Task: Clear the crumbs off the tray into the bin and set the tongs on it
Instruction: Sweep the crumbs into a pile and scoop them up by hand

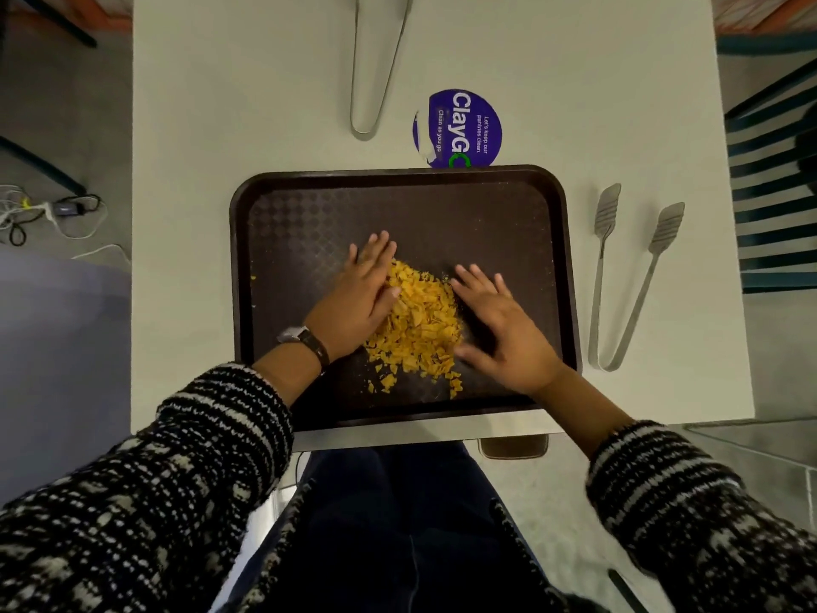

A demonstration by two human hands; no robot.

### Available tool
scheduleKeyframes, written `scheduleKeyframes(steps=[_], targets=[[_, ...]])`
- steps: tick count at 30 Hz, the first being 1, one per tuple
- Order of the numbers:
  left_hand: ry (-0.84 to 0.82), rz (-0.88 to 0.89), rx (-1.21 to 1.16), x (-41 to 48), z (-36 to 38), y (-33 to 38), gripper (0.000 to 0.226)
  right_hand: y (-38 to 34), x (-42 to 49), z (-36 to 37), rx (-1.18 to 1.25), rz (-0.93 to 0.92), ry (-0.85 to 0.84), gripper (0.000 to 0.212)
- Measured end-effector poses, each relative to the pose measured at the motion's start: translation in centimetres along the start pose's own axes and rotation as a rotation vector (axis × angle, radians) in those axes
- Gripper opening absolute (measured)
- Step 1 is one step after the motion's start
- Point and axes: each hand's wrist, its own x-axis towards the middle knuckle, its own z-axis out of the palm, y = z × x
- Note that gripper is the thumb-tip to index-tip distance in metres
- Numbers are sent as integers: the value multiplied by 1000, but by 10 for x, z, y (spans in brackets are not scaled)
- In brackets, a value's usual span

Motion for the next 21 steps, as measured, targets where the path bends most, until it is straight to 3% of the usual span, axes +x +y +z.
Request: scheduleKeyframes(steps=[3, 6, 9, 11, 17, 21], targets=[[-104, 55, -68, -18, 3, 9, 68, 19, -28, -7, -289, -21, -255, 103], [-106, 25, -52, -33, -5, 9, 82, 32, -36, -10, -400, 4, -328, 111], [-184, -34, -2, -49, -14, -2, 116, 28, -25, -7, -484, -18, -340, 115], [-194, 27, 91, -59, -14, -10, 129, 18, -13, -1, -514, -60, -326, 116], [-202, -5, 253, -70, -2, -12, 138, -1, 22, 19, -482, -30, -202, 115], [-166, -38, 260, -57, 8, 1, 137, -3, 11, 16, -458, -11, -210, 118]])
